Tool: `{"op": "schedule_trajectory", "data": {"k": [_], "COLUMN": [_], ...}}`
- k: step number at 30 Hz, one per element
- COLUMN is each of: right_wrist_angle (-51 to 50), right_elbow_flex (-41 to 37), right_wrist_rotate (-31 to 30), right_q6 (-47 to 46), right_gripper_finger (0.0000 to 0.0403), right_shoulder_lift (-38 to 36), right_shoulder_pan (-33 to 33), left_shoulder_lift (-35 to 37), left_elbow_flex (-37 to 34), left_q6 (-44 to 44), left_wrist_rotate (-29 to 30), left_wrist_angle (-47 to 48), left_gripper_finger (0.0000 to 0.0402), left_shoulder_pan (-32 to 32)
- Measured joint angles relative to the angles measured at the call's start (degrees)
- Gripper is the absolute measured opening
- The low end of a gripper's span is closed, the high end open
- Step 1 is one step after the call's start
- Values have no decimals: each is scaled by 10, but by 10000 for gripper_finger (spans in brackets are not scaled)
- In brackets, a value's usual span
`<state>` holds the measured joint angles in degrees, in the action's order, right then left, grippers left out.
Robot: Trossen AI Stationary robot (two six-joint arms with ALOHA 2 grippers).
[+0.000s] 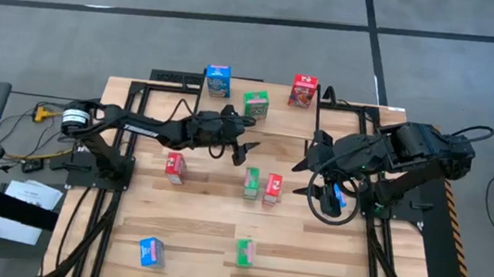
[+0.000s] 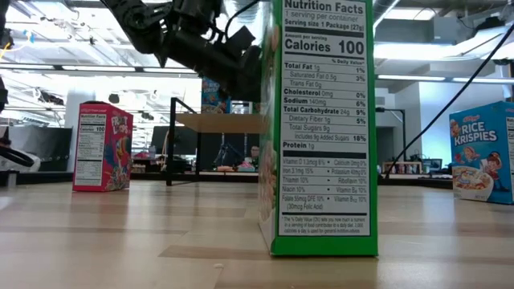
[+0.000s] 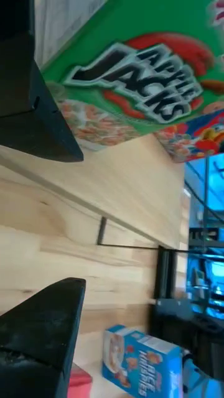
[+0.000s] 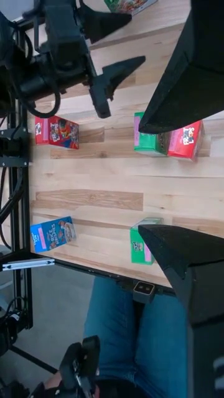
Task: Stack cereal on shelf
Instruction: Put the bottom right green cereal box on the shelf
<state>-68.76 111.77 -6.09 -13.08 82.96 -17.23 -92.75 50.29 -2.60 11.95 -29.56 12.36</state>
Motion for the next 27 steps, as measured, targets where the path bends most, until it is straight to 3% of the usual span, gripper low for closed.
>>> {"op": "schedule_trajectory", "data": {"k": [8,27], "right_wrist_angle": [-1,0], "right_elbow_flex": [0,0], "right_wrist_rotate": [0,0], "right_q6": [0,1], "right_gripper_finger": [276,276], "right_shoulder_lift": [0,0], "right_shoulder_pan": [0,0], "left_shoulder_lift": [-4,-11], "left_elbow_flex": [1,1], "left_q6": [-3,1], "left_wrist_rotate": [28,9], "left_wrist_angle": [-13,-28], "left_gripper_finger": [311,311], "left_shoulder_pan": [8,37]}}
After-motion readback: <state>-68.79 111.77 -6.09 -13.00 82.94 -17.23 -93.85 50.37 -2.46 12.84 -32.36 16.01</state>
